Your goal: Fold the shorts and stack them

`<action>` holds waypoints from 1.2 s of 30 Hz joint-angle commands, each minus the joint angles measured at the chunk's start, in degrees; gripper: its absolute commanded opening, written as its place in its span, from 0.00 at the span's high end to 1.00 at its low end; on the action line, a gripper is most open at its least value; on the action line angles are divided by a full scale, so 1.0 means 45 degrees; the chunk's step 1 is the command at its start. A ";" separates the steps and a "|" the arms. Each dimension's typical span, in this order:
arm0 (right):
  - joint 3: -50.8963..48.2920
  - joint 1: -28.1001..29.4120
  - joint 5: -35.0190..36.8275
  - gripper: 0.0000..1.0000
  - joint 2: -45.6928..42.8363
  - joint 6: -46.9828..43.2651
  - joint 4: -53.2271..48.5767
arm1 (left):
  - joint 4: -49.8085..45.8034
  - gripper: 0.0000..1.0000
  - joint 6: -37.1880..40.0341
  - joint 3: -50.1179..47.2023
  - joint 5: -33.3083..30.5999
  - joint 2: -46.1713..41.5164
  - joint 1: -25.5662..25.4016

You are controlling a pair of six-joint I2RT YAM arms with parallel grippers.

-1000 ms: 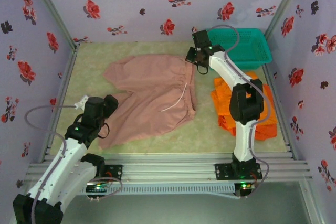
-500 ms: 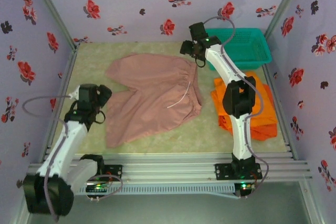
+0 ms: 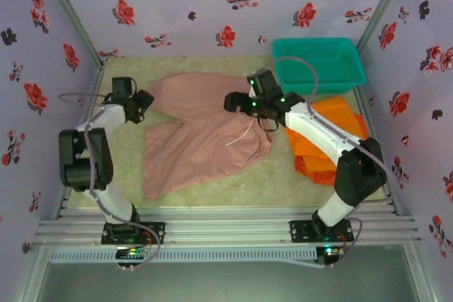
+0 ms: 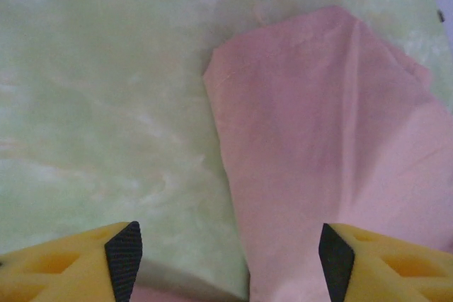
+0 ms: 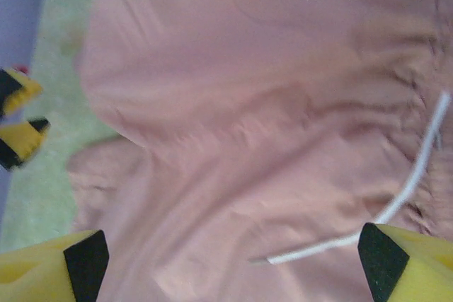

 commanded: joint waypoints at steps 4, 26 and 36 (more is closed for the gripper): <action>-0.2010 -0.0054 -0.0568 0.06 -0.0191 0.0688 0.1953 | -0.0251 0.34 0.0022 0.1862 0.0577 0.1978 0.0081; -0.4438 -0.0026 -0.0328 0.07 0.1767 0.2250 0.2073 | -0.4515 0.92 0.3566 0.6665 -0.2251 0.0475 -0.0034; -0.5453 0.1491 -0.0875 0.07 -0.0322 0.3344 0.1115 | -0.5753 0.10 0.4215 0.6273 -0.3270 -0.1280 0.0185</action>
